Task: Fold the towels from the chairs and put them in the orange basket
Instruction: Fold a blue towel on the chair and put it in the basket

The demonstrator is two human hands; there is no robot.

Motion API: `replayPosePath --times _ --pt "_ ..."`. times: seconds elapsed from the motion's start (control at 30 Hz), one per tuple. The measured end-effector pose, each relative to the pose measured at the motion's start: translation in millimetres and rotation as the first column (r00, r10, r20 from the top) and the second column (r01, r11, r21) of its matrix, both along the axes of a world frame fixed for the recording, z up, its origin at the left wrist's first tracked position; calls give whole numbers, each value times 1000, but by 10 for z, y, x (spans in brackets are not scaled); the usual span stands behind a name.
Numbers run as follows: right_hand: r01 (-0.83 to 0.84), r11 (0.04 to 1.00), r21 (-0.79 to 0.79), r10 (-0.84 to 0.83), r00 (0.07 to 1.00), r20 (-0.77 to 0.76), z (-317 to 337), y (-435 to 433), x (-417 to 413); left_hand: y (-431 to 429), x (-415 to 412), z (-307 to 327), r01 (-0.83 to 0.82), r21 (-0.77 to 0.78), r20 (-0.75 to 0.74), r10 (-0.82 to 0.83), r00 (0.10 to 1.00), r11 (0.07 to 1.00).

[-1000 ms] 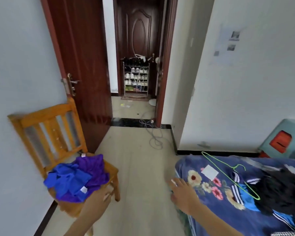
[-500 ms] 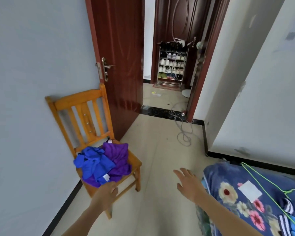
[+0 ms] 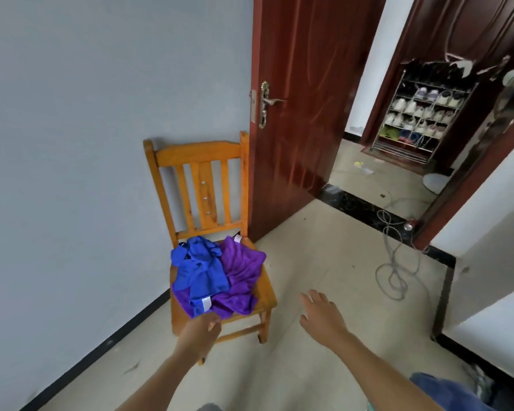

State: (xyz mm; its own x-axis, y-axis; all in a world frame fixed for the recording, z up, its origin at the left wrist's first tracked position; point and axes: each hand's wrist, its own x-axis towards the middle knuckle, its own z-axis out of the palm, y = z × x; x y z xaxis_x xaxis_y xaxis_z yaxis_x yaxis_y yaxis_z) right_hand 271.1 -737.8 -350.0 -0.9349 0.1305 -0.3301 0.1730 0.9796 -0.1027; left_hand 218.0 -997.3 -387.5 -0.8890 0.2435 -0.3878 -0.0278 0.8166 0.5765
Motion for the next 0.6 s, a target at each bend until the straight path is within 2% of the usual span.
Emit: replayPosePath --times 0.17,0.33,0.47,0.6 --pt "-118 992 -45 121 991 57 -204 -80 -600 -228 -304 -213 -170 -59 59 173 983 984" --pt "-168 980 -105 178 979 98 -412 -247 -1215 -407 -774 -501 -279 -94 127 289 949 956" --pt "-189 976 -112 206 965 161 -596 -345 -1810 -414 -1314 -744 -308 -129 200 329 923 943" --pt "-135 977 -163 168 963 209 -879 -500 -2367 -410 -1860 -948 -249 -167 230 284 931 954"
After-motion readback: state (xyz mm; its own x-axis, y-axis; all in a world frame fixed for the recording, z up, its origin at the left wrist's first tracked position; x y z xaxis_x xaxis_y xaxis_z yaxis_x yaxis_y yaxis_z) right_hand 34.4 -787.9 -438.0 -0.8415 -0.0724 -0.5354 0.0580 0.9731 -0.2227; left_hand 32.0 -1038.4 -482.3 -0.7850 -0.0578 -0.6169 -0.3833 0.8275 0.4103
